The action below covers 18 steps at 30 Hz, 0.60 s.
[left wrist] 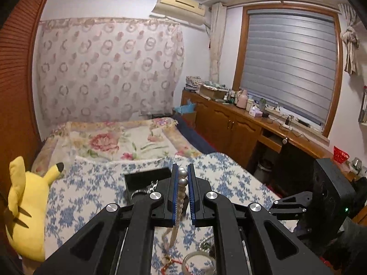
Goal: Organize jewelry
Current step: 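Lower the pearl strand into the box with the left gripper while the right drops the bead bracelet in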
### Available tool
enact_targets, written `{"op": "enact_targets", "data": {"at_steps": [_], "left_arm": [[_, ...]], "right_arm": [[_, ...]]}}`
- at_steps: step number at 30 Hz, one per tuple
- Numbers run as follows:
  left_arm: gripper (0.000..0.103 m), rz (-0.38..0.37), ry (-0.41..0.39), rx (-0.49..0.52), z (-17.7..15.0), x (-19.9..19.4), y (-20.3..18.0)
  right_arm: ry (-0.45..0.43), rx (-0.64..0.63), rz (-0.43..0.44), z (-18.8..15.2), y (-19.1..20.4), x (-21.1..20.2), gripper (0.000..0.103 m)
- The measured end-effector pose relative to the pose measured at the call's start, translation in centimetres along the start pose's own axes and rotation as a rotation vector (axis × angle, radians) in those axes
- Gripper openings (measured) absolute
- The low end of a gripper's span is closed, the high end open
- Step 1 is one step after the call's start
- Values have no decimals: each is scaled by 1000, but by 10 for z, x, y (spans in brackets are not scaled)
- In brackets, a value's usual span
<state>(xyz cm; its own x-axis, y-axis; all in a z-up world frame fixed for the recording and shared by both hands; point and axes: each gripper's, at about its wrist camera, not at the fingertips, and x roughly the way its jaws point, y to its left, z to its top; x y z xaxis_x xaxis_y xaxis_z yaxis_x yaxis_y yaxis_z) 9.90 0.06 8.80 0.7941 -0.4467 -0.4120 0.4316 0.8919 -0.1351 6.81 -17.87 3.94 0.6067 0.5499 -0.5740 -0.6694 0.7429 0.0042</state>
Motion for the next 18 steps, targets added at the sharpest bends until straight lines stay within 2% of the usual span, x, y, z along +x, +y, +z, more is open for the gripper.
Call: {"op": "enact_targets", "data": {"at_steps": [10,18], "left_arm": [[7,18,-33,53,51,12,-11],[7,25,-26,70,71,33,-16]], "right_arm": [[-36,1,-41,23,-19,-5,15],[-41,14,-60,24,-29,-2,15]]}}
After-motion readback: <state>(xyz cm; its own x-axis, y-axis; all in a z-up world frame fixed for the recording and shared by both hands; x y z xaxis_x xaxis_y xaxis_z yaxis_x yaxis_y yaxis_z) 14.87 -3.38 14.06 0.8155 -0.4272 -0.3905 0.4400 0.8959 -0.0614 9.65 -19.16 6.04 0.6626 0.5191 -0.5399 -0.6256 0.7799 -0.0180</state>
